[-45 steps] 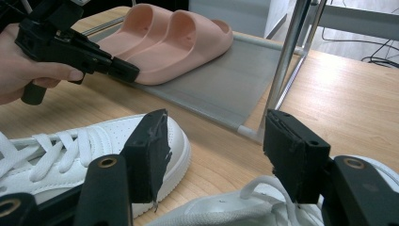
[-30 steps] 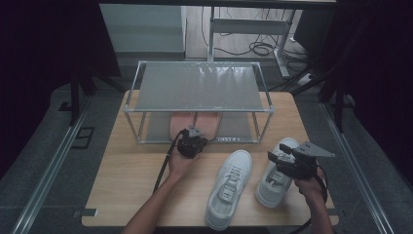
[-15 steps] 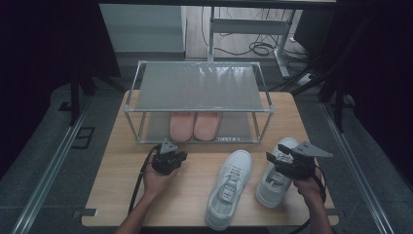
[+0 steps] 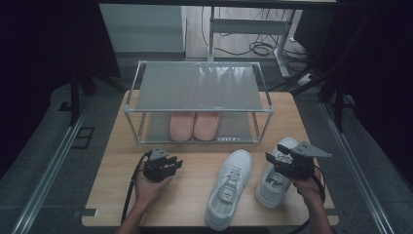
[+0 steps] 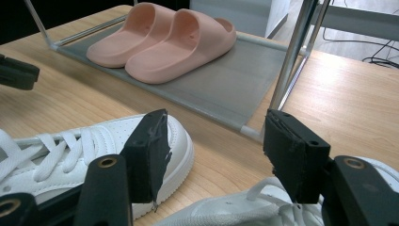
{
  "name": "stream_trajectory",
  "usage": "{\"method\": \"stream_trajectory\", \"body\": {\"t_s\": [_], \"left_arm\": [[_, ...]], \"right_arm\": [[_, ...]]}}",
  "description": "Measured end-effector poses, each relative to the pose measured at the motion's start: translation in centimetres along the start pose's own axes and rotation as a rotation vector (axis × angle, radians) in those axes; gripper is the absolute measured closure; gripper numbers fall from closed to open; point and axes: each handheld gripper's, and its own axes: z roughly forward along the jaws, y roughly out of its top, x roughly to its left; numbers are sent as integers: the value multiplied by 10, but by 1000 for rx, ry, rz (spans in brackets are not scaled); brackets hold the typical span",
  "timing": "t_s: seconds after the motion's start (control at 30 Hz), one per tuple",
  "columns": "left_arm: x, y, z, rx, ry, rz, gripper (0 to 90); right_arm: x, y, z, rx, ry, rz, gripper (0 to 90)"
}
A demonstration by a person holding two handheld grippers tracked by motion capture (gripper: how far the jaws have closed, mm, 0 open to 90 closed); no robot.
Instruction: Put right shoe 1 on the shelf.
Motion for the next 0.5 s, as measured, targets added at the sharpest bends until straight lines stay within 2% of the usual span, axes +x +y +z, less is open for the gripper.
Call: {"method": "stream_trajectory", "body": {"t_s": [0.27,0.37,0.5], "left_arm": [[-1,-5,-16,40,-12,17,613],[-1,-7,-21,50,-4,27,599],[3,-12,-26,60,-1,8,573]], "right_arm": [[0,0,-1,-3,0,1,410],[-1,0,-2,-4,-2,2,410],[0,1,-2,-4,-1,0,409]]}}
